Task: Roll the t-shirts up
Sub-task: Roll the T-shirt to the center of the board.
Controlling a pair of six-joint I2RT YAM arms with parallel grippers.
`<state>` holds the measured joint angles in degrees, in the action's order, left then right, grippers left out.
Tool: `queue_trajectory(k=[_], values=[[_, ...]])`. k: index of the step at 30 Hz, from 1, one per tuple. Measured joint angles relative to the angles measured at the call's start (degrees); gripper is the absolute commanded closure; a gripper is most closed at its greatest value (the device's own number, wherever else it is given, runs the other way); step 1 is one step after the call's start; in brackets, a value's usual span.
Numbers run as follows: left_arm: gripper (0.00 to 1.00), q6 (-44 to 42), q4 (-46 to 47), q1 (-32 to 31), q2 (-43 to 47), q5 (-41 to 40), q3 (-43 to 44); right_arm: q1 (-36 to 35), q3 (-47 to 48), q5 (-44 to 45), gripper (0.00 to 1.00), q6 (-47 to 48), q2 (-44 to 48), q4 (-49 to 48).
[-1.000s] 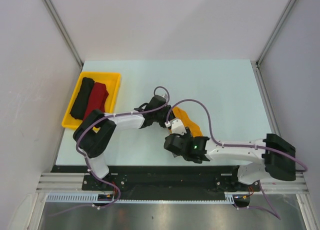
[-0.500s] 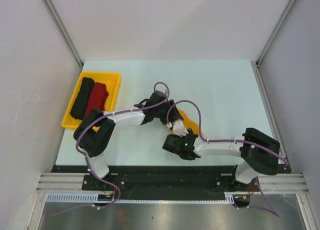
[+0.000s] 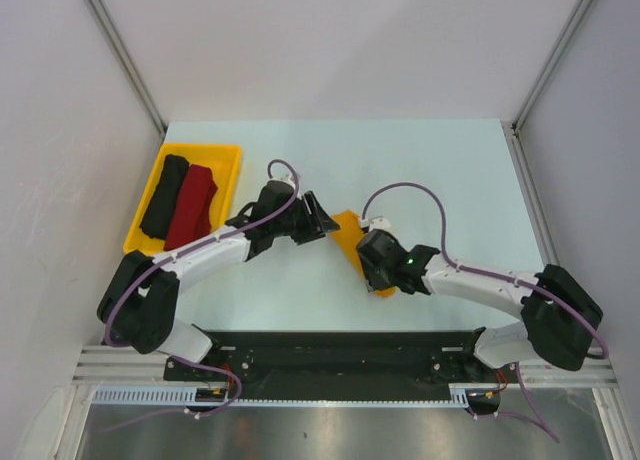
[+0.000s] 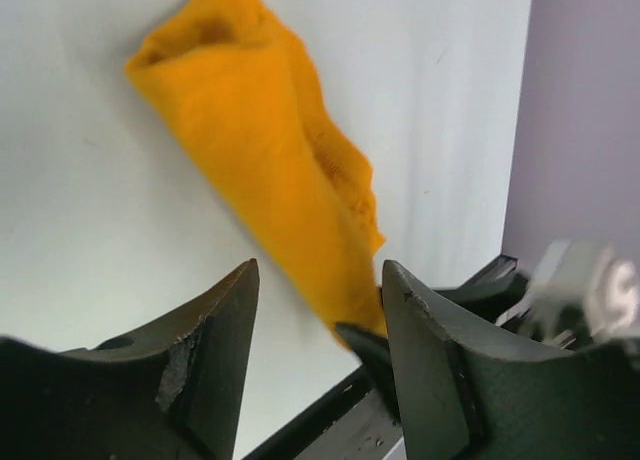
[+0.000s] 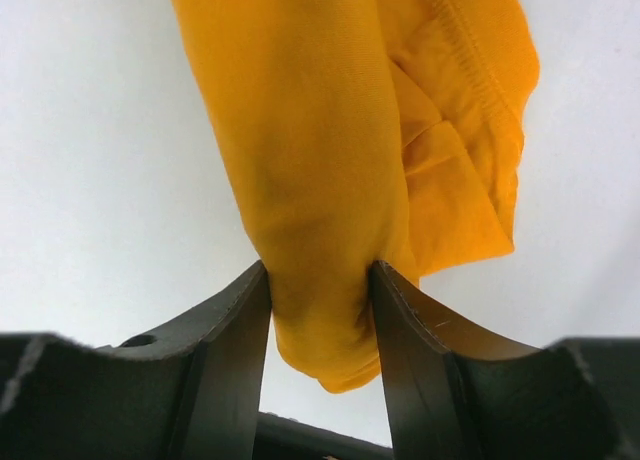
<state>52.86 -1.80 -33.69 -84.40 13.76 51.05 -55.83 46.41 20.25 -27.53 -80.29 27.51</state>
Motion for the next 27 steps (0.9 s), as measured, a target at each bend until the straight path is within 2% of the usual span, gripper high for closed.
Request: queue_trajectory(k=[7,16,24,27], values=[[0.44,0.09,2.75,-2.60,-1.81,0.57,-4.31,12.63,-3.65,-17.18,0.52,1.03,3.39,-5.40],[0.33,0.92,4.66,-6.75,-10.73,-0.59,-2.01,24.15,-9.01,-34.10,0.54,-0.42,3.41,-12.31],[0.34,2.34,8.37,-7.78,-16.52,-2.67,1.05,30.67,-12.26,-42.73,0.56,-2.47,3.54,-16.68],[0.35,3.10,8.35,-8.31,-18.36,-3.21,2.91,32.48,-13.07,-44.46,0.54,-3.17,3.56,-17.64]])
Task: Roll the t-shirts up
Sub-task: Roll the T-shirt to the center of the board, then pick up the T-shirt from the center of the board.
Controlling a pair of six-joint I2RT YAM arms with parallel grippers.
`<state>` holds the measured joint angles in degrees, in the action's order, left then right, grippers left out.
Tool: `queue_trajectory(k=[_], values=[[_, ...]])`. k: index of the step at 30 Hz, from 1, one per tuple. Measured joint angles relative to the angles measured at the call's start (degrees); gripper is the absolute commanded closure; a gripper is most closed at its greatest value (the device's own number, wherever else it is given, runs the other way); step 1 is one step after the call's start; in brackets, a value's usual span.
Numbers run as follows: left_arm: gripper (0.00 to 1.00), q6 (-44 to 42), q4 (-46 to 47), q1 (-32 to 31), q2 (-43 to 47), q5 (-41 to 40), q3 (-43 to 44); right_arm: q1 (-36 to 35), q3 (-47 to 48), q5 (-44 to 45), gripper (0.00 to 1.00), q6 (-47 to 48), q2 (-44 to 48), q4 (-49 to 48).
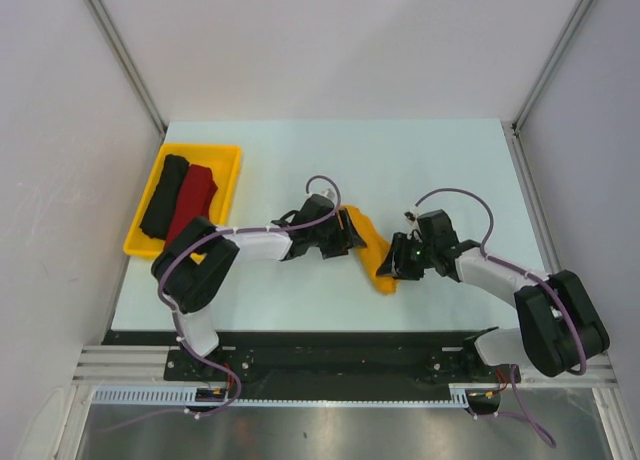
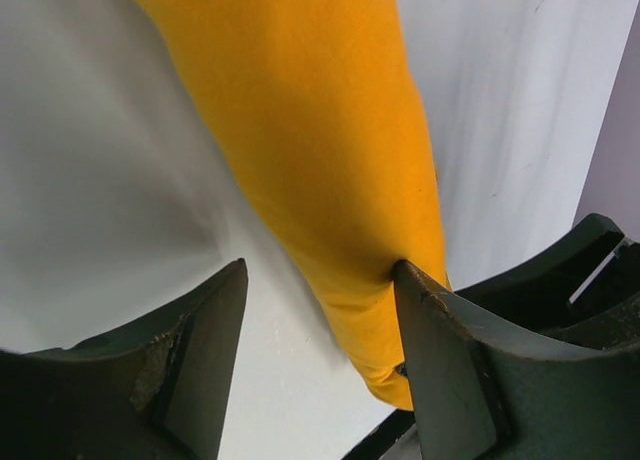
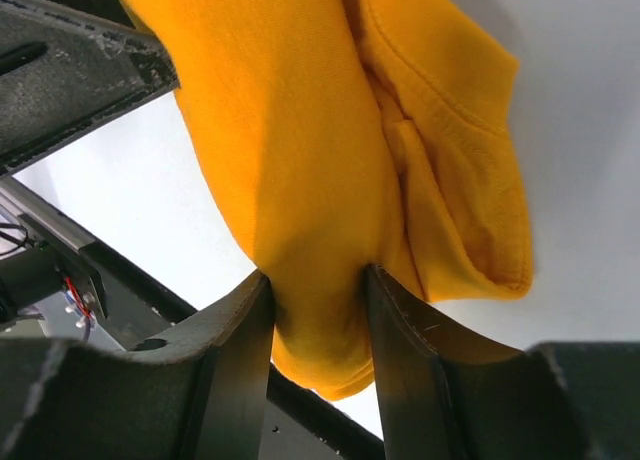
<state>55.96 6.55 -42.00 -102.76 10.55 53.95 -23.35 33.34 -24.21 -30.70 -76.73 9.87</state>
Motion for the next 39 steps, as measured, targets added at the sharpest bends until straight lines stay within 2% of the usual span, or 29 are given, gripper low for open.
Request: queue_trajectory(k=[4,8,11,13,18,25,30,31,39], values=[[0.35,0.61,-2.56,-0.74,-2.34,-1.44,4.04,0.79,-0.61,0.57,0.45,-0.68,1.77,0.20],[0.35,1.09,-5.40,-1.25,-4.52,-2.78,8.26,0.04,-0.83,6.60,0.24,-0.57,8.50,3.63],[0.35,1.25,-6.86,-1.46,-5.57,-3.21,10.05,-1.36,-0.83,12.57,0.15,-0.48,14.21,5.84],[0.35,1.49,-7.78,-1.53,-5.92,-3.48,10.64,-1.73,-0.81,15.15,0.14,-0.28,16.02,6.29],[0.35,1.60,-9.05,-1.57,-6.80,-3.56,11.82,-1.60,-0.04,18.32,0.13,-0.11,12.35,5.75],[0.31,1.62,-9.46,-1.68,-8.11,-3.96,12.61,0.24,0.44,16.09,0.39,-0.74,4.46,2.19],[0.28,1.51,-9.44,-1.70,-8.52,-4.02,13.05,0.70,0.98,14.69,0.46,-1.46,2.34,1.20],[0.28,1.49,-9.42,-1.73,-8.61,-4.02,13.16,0.87,0.98,14.49,0.50,-1.64,2.03,0.94],[0.31,0.96,-8.87,-1.75,-9.35,-4.11,13.79,1.38,1.01,13.38,0.51,-2.45,1.25,0.13]])
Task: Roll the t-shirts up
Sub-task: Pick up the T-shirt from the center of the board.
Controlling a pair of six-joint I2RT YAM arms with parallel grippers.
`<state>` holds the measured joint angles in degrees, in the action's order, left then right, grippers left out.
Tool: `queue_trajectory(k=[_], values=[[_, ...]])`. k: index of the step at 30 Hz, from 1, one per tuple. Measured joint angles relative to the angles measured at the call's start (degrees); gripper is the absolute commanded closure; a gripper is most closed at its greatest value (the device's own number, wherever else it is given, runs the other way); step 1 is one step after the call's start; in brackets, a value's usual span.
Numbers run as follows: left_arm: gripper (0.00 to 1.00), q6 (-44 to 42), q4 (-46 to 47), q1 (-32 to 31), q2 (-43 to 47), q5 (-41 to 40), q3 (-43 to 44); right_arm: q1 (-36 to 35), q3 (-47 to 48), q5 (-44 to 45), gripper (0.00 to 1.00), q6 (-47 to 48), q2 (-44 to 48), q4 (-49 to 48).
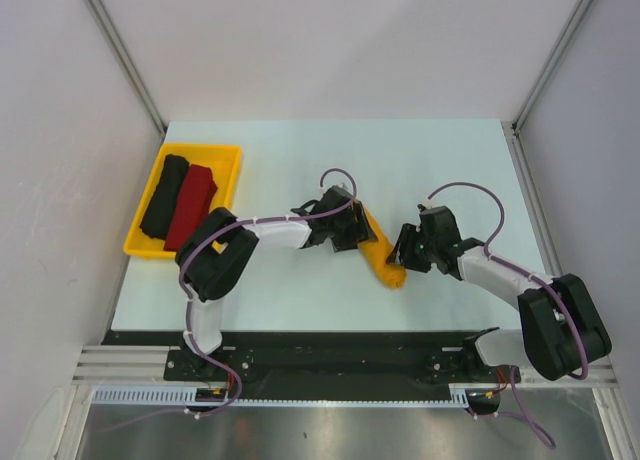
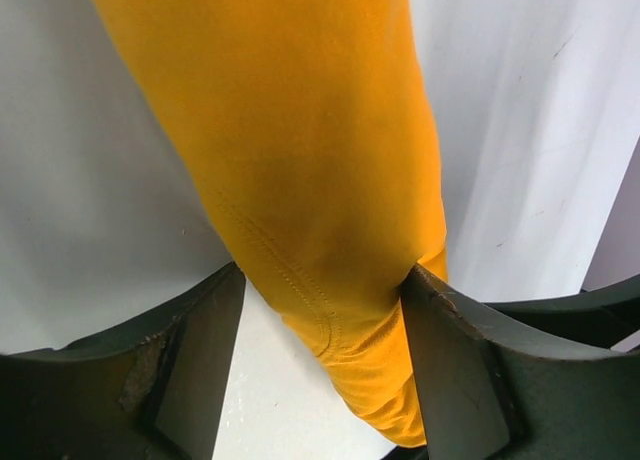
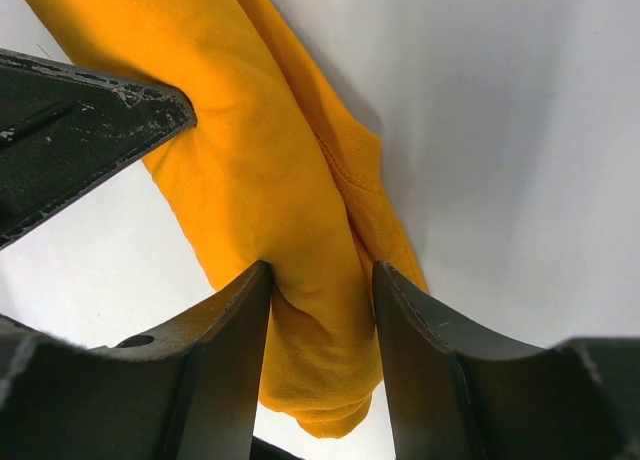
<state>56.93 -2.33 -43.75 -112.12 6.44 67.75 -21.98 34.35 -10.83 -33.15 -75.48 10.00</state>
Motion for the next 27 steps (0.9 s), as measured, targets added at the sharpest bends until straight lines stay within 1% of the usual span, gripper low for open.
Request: queue_trajectory(k=[6,12,14,15,17,19,20,21,23,24,27], values=[[0.34,-0.59,1.01,-0.02,-0.74,0.02,0.35,-0.90,-0.68,0.07,0.50,-1.77,0.02,-1.36],[0.42,-1.70,1.33,-0.02,-2.40,0.35,2.14,-2.36,-1.49,0.07,0.50,-3.37,0.00,-3.58],[0.50,-2.03,1.36,-0.02,-3.10,0.68,2.86,-2.62,-1.62,0.07,0.49,-3.72,0.00,-4.15],[0.61,-2.14,1.38,-0.02,-3.39,0.81,3.13,-2.73,-1.66,0.04,0.48,-3.87,0.00,-4.44],[0.72,-2.64,1.33,-0.02,-4.09,1.20,3.78,-2.91,-1.68,-0.02,0.48,-4.31,0.00,-4.74],[0.81,-3.37,0.85,-0.02,-4.63,1.73,4.76,-3.19,-1.68,-0.17,0.44,-4.61,0.00,-5.29],[0.88,-4.24,0.00,-0.02,-4.87,1.86,5.66,-3.50,-1.68,-0.20,0.43,-4.79,0.00,-5.57],[1.00,-4.83,-0.57,-0.07,-5.07,1.86,6.29,-3.80,-1.68,-0.20,0.38,-4.92,0.00,-5.79],[1.00,-7.04,-2.56,-0.11,-5.55,1.97,8.07,-4.74,-1.68,-0.20,0.34,-5.40,0.00,-6.32],[1.00,-8.66,-3.43,-0.13,-5.79,2.03,8.98,-5.31,-1.70,-0.20,0.30,-5.66,0.00,-6.60],[1.00,-14.03,-4.74,-0.13,-6.01,2.08,10.21,-6.54,-1.84,-0.20,0.27,-5.99,0.22,-7.28]])
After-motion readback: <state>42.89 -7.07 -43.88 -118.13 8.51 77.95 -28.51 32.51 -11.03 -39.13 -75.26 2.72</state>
